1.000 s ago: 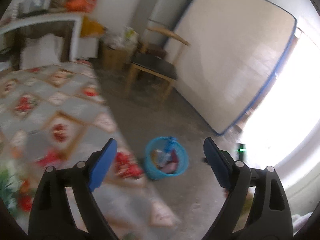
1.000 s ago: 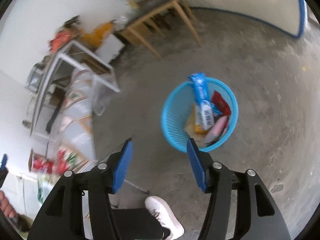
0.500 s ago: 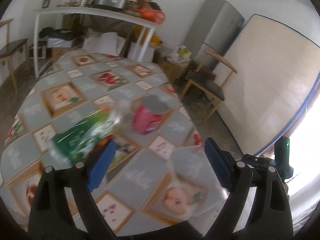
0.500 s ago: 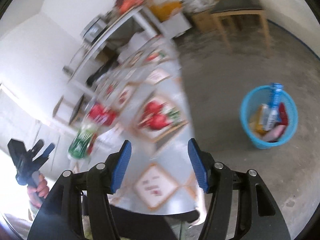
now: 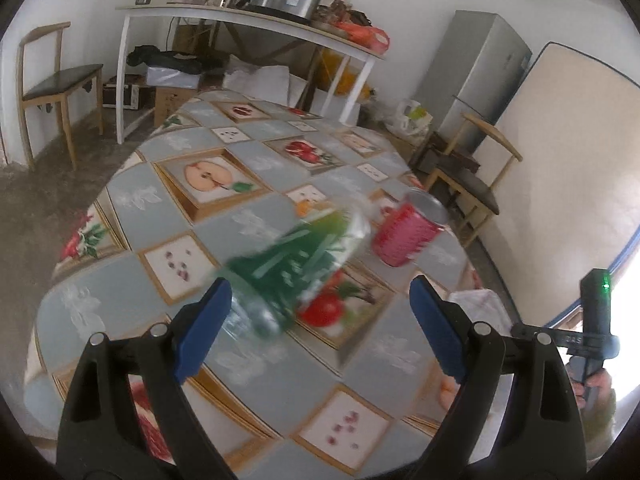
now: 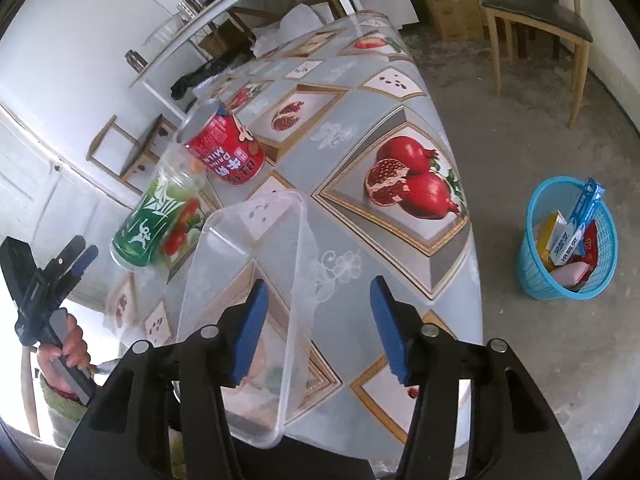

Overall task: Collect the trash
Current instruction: 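Close the right gripper on the clear plastic container while the left gripper reaches the green bottle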

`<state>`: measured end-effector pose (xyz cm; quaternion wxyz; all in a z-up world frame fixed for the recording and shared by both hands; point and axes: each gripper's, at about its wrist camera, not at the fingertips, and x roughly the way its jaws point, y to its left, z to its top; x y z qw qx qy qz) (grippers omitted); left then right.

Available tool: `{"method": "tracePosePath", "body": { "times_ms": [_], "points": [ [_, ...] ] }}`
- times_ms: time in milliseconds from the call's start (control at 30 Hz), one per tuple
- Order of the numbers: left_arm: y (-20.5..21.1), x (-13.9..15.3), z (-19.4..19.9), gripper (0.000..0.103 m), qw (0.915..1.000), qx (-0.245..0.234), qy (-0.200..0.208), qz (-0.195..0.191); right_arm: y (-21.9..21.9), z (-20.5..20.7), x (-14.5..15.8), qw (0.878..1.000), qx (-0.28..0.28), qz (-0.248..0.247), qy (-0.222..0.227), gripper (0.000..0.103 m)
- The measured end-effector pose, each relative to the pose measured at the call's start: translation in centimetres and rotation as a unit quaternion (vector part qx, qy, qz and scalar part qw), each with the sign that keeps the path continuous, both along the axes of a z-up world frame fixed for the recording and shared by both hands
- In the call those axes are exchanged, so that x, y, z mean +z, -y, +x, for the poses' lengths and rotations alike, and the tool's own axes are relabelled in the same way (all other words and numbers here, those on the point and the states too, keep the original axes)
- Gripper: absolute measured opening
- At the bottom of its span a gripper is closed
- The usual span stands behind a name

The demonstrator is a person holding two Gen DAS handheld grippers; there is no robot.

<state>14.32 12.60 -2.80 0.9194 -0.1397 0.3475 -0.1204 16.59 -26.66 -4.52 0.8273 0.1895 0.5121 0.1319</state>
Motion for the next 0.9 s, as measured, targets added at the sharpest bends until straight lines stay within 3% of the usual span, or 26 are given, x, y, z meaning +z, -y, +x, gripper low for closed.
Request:
{"method": "tracePosePath", "body": {
  "times_ms": [133,300,533,667,900],
  "points": [
    [-0.2,-0.7,2.4,0.087,0.9996,-0.018,-0.006,0.02,-0.8,0.8,-0.4,1.0,-0.001,-0.005,-0.012,0.042],
    [0.4,-2.0,5.1,0.087,0.9964,-0.035,-0.025,0.073,-1.2,0.9,-0.4,1.0,-0.003,-0.011,-0.019,0.036],
    [1.3,-3.1,6.2,0.086,0.9894,-0.059,-0.066,0.115,-2.1,1.1,-0.6,1.0,0.001,-0.021,-0.022,0.023],
    [1.8,-3.3,5.8,0.07,0.9847,-0.055,-0.078,0.145,-2.3,1.2,-0.8,0.999,0.0,-0.021,-0.024,0.016],
    [2.3,-3.2,4.3,0.062,0.9851,-0.053,-0.082,0.142,-2.5,1.0,-0.9,1.0,-0.001,-0.017,-0.023,0.007]
  ]
}}
